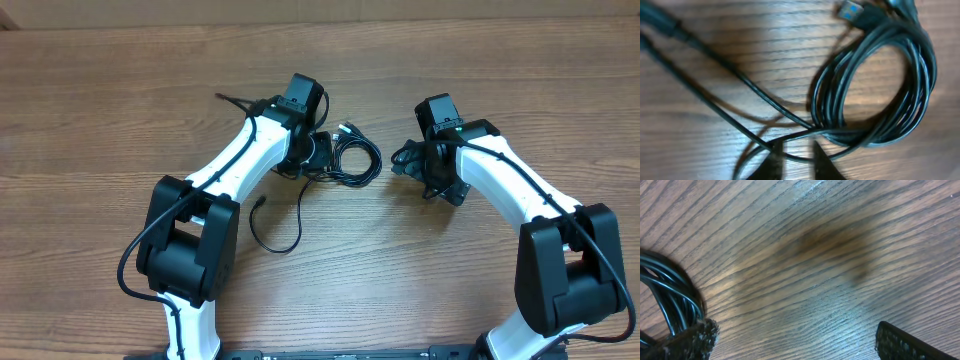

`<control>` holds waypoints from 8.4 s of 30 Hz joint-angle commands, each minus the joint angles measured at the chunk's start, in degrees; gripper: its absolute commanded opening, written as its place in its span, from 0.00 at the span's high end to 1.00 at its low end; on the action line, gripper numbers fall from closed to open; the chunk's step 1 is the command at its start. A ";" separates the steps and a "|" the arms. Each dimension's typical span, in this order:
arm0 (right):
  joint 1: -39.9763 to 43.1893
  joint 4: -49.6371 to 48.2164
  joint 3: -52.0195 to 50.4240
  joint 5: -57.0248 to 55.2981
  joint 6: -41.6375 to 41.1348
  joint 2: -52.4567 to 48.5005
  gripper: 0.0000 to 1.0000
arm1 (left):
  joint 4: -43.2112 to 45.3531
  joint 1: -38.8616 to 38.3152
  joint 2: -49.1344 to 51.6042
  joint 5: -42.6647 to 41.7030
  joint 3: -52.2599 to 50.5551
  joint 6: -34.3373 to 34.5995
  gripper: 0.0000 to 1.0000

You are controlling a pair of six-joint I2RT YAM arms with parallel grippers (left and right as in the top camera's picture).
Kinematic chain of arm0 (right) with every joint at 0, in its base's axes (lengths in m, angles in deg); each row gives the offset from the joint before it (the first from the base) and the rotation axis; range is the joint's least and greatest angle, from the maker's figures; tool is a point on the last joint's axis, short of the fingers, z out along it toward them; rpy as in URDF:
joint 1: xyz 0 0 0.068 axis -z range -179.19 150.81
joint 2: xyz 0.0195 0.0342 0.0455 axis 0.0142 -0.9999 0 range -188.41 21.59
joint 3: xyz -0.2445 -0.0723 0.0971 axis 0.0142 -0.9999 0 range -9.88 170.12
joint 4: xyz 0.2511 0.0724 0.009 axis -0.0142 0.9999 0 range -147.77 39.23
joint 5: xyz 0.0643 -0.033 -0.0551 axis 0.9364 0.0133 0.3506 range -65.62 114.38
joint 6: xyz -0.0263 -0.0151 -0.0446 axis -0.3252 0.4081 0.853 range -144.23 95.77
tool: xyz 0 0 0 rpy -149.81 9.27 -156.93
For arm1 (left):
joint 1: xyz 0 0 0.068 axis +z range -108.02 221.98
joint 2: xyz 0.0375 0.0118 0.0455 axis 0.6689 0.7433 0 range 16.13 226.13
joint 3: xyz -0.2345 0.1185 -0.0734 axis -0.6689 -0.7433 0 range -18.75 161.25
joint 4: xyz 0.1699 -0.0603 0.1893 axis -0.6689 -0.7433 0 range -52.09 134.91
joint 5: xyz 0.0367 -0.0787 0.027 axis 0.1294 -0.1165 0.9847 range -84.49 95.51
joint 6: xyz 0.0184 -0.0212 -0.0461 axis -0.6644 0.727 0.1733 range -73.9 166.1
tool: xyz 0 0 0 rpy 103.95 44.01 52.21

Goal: Untangle cables

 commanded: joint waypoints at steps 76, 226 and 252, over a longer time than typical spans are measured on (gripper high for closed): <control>0.07 -0.22 -0.02 -0.13 0.26 -0.20 0.00 | -19.32 14.29 0.15 4.63 -4.87 -20.33 0.45; -14.97 -17.66 4.11 18.53 5.95 -4.35 0.67 | -22.32 15.43 0.02 -1.64 4.24 -18.67 0.66; -18.82 -17.09 4.09 -0.44 2.56 -12.74 0.93 | -6.97 8.83 0.02 14.10 -11.26 -26.58 0.76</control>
